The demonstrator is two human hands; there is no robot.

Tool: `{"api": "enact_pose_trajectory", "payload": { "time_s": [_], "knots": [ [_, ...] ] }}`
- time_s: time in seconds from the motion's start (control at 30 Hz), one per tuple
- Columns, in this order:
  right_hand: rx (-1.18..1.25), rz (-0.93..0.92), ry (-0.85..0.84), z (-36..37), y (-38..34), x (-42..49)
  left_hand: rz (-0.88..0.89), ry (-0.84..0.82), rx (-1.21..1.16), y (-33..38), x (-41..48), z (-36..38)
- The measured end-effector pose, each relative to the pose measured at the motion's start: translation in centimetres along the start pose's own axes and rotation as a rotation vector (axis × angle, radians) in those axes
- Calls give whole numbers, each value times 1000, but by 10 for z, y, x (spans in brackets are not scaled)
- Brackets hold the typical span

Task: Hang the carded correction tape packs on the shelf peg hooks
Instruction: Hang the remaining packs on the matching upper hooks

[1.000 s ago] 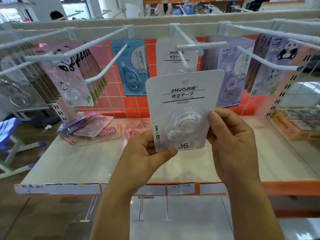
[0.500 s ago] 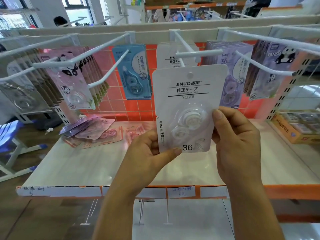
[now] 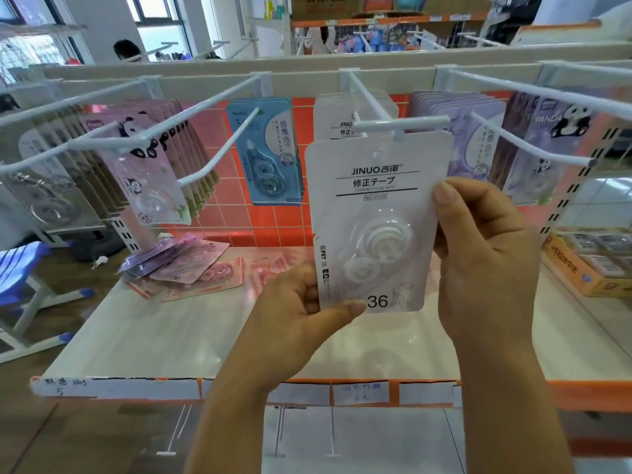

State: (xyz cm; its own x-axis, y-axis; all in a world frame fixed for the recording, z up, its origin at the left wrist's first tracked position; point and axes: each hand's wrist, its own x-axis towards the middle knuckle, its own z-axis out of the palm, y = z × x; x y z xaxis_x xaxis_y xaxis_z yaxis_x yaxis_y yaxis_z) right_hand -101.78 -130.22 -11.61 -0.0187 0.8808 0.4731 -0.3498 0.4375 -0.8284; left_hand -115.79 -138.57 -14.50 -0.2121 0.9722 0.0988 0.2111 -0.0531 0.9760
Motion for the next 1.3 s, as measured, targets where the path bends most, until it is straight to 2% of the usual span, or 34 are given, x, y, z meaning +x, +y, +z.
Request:
{"api": "enact_pose_trajectory", "payload": {
  "time_s": [0.23, 0.37, 0.63, 0.77, 0.8, 0.9, 1.0, 1.13, 1.3],
  "knots": [
    [-63, 18, 16, 7, 23, 14, -11, 59, -35, -6, 13, -2],
    [-240, 36, 76, 20, 54, 36, -33, 141, -175, -14, 50, -1],
    [-565, 26, 53, 30, 97, 55, -50, 241, -172, -37, 116, 1],
    [-657, 102, 40, 26, 125, 39, -91, 256, -198, -62, 116, 0],
    [-672, 136, 26, 25, 134, 33, -113, 281, -119, -72, 115, -2],
    [-750, 296, -65, 27, 162, 16, -181, 348, 503, -110, 112, -14],
    [-837, 465, -249, 32, 181, -2, -248, 333, 804, -145, 102, -27],
    [-874, 585, -434, 50, 200, -25, -359, 254, 995, -171, 80, -37],
    [-758, 669, -409, 79, 203, -39, -281, 254, 1017, -186, 64, -42]
  ]
}}
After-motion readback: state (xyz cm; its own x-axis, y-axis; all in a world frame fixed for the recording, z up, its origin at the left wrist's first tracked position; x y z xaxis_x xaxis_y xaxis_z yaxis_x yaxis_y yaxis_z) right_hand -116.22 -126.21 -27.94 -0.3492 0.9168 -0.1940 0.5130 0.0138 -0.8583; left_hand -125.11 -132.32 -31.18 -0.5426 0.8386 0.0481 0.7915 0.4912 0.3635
